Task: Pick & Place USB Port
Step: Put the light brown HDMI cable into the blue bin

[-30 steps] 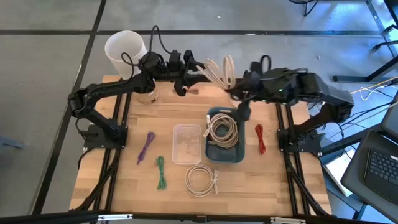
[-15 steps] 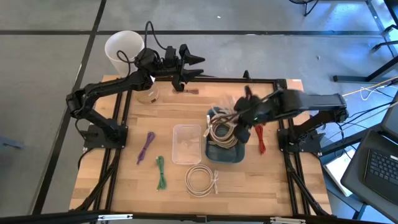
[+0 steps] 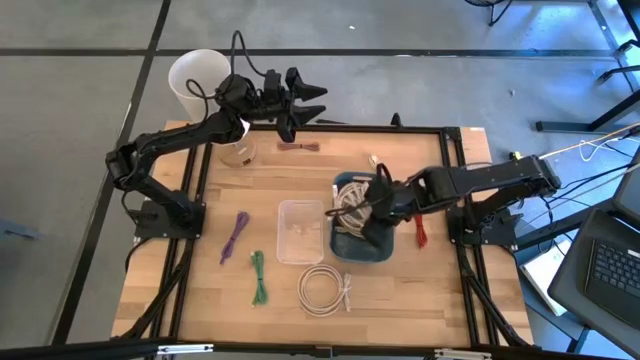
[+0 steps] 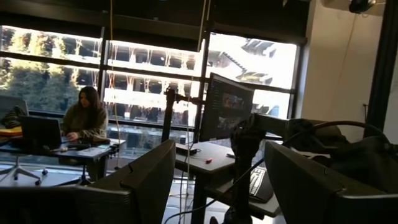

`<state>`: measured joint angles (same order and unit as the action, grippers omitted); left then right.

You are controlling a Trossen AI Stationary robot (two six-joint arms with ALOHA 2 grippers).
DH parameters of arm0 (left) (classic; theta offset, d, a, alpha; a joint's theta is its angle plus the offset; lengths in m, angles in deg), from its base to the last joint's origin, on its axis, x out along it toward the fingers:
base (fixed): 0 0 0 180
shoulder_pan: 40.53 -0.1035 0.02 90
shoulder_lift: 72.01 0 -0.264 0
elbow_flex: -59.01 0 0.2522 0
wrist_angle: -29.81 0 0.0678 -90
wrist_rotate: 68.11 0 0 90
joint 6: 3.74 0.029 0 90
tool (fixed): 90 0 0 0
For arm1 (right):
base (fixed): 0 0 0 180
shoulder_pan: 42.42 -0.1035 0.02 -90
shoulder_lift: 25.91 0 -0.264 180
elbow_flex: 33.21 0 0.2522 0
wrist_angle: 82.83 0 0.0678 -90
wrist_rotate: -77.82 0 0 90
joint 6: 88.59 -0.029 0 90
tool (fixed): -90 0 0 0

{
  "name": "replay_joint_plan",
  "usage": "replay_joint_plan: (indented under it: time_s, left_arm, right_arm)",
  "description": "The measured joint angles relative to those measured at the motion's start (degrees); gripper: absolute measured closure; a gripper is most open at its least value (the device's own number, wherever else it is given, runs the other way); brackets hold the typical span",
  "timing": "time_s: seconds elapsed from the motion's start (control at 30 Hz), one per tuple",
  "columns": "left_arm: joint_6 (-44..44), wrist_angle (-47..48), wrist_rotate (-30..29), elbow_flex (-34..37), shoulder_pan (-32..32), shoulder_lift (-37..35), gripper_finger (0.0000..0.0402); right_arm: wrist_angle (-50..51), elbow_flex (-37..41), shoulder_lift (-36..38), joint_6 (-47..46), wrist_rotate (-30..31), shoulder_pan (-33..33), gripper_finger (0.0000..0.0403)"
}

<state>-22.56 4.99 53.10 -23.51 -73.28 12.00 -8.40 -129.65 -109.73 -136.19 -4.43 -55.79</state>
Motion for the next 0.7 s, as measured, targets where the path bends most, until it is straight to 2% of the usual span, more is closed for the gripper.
replay_joint_plan:
  time_s: [0.3, 0.43, 0.7]
  left_arm:
    - [-0.1, -0.2, 0.0, 0.0, 0.0, 0.0, 0.0162]
    - [-0.2, -0.2, 0.2, 0.0, 0.1, 0.0, 0.0162]
    - [-1.6, -0.2, 0.4, 0.0, 0.4, 0.0, 0.0162]
  right_arm:
    - [5.0, 1.5, -1.4, 0.1, 3.1, 0.0, 0.039]
    - [0.2, 6.1, -1.5, 0.0, 2.4, 0.1, 0.039]
    - [-12.1, 19.2, -1.5, -2.7, -3.9, 0.1, 0.039]
